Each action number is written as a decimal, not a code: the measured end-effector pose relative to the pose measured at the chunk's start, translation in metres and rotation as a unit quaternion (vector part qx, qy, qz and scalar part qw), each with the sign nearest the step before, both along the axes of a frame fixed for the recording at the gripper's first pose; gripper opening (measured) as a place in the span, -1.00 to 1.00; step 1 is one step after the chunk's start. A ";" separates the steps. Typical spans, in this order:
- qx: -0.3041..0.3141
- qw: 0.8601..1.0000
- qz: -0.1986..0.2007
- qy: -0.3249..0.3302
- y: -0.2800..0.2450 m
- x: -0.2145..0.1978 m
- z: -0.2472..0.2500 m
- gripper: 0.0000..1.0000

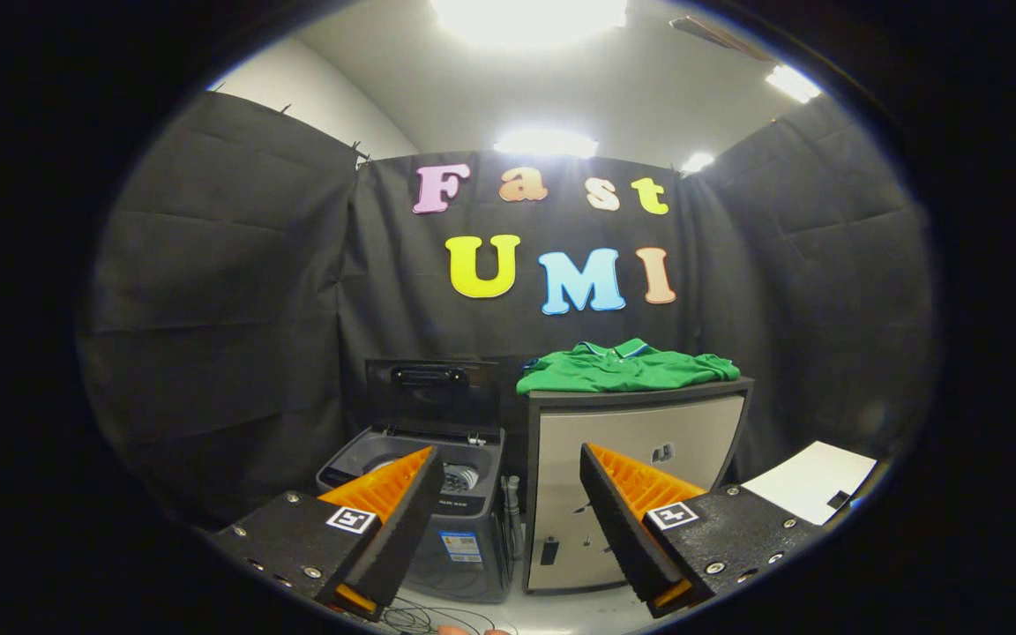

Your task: Put the clothes into the washing machine and then close the washing machine lid.

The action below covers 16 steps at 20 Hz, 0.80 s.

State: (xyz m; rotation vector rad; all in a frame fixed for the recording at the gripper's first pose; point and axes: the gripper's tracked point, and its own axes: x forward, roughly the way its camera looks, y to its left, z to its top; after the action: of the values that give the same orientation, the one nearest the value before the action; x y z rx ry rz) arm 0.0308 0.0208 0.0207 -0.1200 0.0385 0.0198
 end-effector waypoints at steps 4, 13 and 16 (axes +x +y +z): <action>-0.007 1.000 -0.008 -0.009 0.008 0.018 0.030 0.92; -0.022 0.997 -0.070 -0.029 -0.007 0.066 0.093 0.91; -0.030 0.996 -0.085 -0.029 -0.020 0.086 0.112 0.92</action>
State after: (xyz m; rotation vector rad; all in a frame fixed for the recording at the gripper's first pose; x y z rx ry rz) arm 0.1165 0.0006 0.1324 -0.1769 -0.0092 -0.1543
